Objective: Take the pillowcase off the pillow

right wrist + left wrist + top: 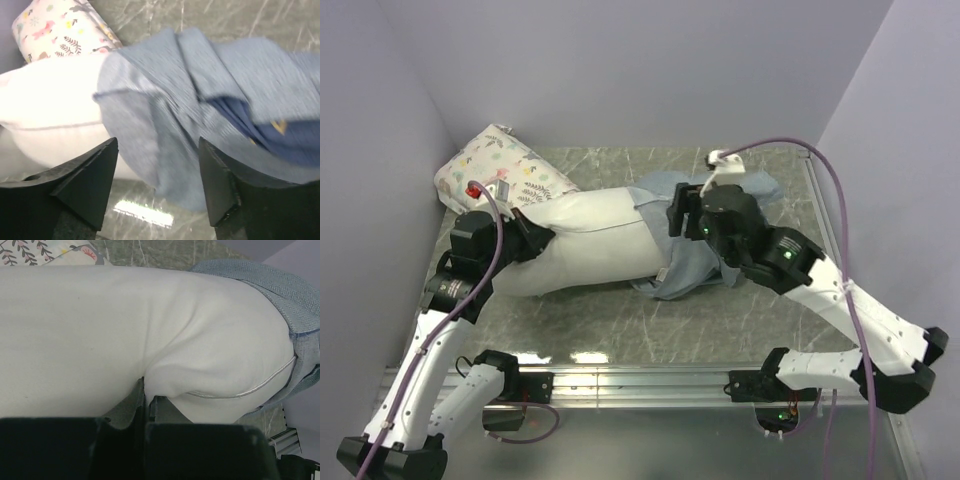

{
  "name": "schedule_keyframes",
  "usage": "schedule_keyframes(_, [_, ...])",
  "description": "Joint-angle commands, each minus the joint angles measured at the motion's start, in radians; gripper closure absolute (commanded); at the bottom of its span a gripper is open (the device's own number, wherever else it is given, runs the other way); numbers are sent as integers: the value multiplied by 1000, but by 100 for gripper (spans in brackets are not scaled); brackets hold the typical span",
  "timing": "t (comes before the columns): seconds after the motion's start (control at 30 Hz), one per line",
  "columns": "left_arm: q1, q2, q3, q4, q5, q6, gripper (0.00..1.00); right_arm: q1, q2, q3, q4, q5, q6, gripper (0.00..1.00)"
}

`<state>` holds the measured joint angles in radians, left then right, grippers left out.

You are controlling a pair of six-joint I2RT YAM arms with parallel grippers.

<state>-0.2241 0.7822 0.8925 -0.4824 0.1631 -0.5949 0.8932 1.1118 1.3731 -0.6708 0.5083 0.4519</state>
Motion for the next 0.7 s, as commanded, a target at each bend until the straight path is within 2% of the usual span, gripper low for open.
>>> schedule_keyframes(0.0, [0,-1,-27,-61,-51,23,100,33,89,69,8,86,-88,26])
schedule_keyframes(0.23, [0,-17,-18,-68,-59,38,100,38,227,127,8,22,-160,23])
schedule_keyframes(0.33, [0,-14,-17,-64,-50,33,100,38,258,136,2,50,-163,23])
schedule_keyframes(0.4, [0,-15,-9,-65,-54,33,100,36,272,145,-9,99,-163,27])
schedule_keyframes(0.47, [0,-23,-6,-70,-59,30,100,27,284,152,-44,162,-153,37])
schedule_keyframes(0.5, [0,-26,-3,-73,-68,30,100,15,286,153,-53,192,-142,54])
schedule_keyframes(0.57, [0,-35,3,-84,-80,27,100,-28,280,152,-76,197,-133,76])
schedule_keyframes(0.6, [0,-38,14,-88,-91,27,100,-87,273,144,-87,191,-121,94])
schedule_keyframes(0.63, [0,-43,20,-93,-99,26,100,-120,254,136,-90,184,-116,100])
schedule_keyframes(0.67, [0,-46,26,-102,-105,24,100,-150,241,126,-87,174,-113,100])
